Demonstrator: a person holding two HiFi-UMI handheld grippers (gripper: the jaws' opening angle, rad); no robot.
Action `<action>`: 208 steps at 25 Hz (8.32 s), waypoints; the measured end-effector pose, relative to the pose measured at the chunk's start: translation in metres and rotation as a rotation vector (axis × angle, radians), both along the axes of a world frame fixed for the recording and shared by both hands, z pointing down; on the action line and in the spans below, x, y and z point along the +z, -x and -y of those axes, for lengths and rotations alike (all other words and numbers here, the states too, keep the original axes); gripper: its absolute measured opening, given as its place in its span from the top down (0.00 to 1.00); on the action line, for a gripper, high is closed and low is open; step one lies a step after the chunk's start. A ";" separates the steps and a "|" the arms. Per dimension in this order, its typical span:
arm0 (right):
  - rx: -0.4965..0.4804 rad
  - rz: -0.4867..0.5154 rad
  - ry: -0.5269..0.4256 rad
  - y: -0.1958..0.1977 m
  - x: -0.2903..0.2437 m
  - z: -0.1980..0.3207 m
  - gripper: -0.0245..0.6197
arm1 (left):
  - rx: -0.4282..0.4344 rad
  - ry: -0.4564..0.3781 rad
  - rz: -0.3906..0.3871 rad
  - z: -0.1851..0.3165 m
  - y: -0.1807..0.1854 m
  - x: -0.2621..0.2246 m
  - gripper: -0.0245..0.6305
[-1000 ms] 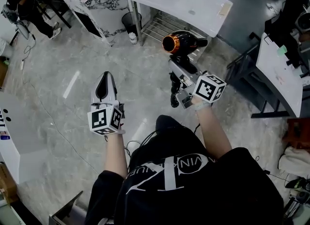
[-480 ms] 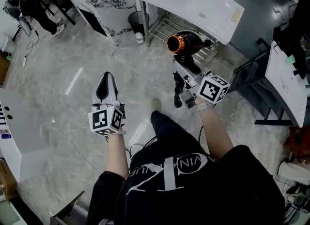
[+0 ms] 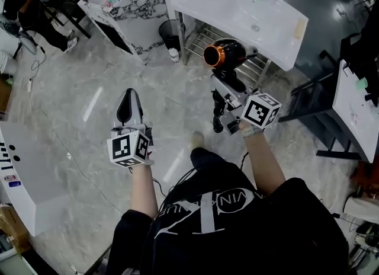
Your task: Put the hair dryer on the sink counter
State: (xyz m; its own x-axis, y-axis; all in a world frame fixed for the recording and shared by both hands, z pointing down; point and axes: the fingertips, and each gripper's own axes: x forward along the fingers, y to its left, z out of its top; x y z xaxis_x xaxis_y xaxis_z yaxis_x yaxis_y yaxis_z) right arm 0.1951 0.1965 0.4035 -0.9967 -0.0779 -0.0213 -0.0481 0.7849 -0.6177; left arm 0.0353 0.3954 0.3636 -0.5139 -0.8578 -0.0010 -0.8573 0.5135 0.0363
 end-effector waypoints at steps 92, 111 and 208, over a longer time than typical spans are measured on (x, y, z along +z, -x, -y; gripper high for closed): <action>0.382 -0.268 0.109 0.353 0.040 0.453 0.56 | 0.623 0.064 -0.065 0.610 0.368 0.014 0.96; 0.307 -0.473 0.128 0.398 0.096 0.550 0.56 | 0.586 0.136 -0.108 0.698 0.391 0.050 0.96; 0.606 -0.683 -0.065 0.355 0.088 0.557 0.87 | 0.762 0.125 -0.115 0.708 0.372 0.039 0.96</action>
State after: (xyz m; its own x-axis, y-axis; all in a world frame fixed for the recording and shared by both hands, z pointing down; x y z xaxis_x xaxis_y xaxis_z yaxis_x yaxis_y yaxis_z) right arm -0.1602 -0.3602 0.4911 -0.5830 -0.6110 0.5356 -0.8020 0.5384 -0.2588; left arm -0.3372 -0.3129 0.4024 0.2263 -0.9645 0.1363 -0.9696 -0.2096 0.1266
